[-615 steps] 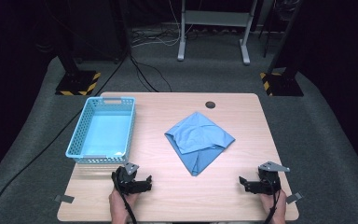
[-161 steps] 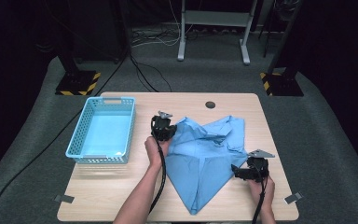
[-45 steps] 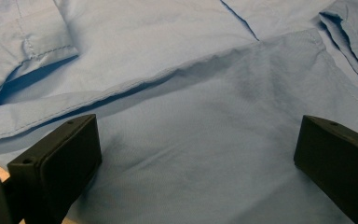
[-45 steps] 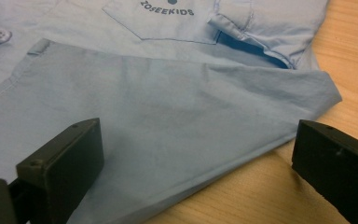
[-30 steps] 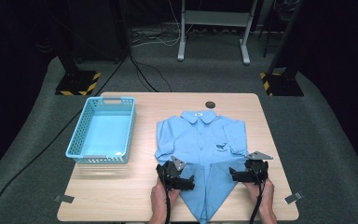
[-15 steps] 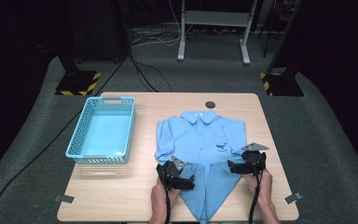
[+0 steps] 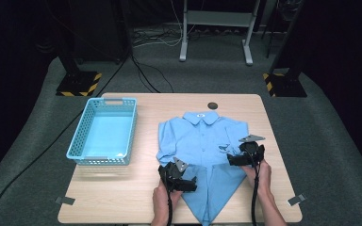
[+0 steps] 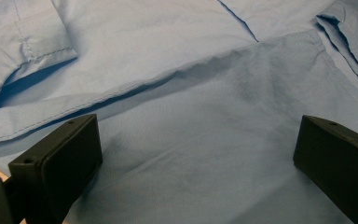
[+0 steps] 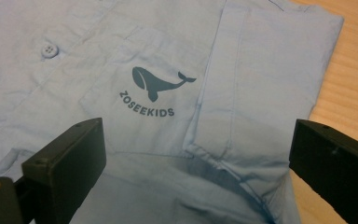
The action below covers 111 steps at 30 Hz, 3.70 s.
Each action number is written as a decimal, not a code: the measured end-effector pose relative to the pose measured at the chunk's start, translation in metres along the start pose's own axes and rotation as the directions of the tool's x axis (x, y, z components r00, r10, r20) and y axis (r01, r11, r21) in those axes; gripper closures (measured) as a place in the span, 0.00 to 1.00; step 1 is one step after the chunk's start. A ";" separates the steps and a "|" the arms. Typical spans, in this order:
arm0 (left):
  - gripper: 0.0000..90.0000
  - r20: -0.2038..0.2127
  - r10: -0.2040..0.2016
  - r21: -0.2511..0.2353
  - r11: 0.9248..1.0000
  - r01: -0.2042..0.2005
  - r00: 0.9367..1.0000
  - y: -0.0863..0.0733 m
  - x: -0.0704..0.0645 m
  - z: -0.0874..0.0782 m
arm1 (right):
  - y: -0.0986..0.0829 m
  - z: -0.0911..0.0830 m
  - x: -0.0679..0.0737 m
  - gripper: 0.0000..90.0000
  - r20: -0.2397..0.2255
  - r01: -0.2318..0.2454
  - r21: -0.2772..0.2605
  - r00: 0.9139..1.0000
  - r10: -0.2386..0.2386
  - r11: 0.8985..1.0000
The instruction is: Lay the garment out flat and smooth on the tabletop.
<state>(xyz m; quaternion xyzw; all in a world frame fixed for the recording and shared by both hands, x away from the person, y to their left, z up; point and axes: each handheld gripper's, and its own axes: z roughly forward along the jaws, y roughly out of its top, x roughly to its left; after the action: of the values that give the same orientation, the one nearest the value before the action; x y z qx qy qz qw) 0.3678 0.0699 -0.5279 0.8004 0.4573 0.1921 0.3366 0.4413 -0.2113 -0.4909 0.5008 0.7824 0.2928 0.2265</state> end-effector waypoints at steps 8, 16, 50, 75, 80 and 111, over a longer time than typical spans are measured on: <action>0.01 0.002 0.002 -0.001 1.000 -0.002 1.000 0.000 0.000 0.000 | 0.004 0.009 -0.007 0.15 0.006 -0.016 0.023 1.000 0.016 1.000; 0.01 0.002 0.002 0.000 1.000 -0.002 1.000 0.000 0.000 0.000 | 0.000 0.018 -0.011 0.36 0.008 -0.048 0.062 0.999 0.047 0.997; 0.01 0.005 0.005 -0.003 1.000 -0.005 1.000 0.000 0.000 0.000 | -0.007 0.016 -0.013 0.94 0.007 -0.081 0.009 0.997 0.081 0.997; 0.01 0.004 0.005 -0.003 1.000 -0.005 1.000 0.000 0.000 0.000 | -0.005 -0.006 -0.034 0.94 0.071 -0.096 -0.048 0.993 0.099 0.994; 0.01 0.004 0.006 -0.003 1.000 -0.006 1.000 0.000 0.000 0.000 | -0.007 -0.011 -0.043 0.94 0.083 -0.116 -0.057 0.989 0.120 0.992; 0.01 0.005 0.006 -0.001 1.000 -0.006 1.000 0.000 0.000 0.000 | -0.030 -0.027 -0.080 0.71 0.188 -0.227 -0.078 0.953 0.238 0.971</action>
<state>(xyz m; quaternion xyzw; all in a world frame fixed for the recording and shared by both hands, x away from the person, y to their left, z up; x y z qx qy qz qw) 0.3677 0.0698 -0.5277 0.8020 0.4542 0.1914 0.3375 0.4359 -0.3004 -0.4865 0.6094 0.6835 0.2883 0.2801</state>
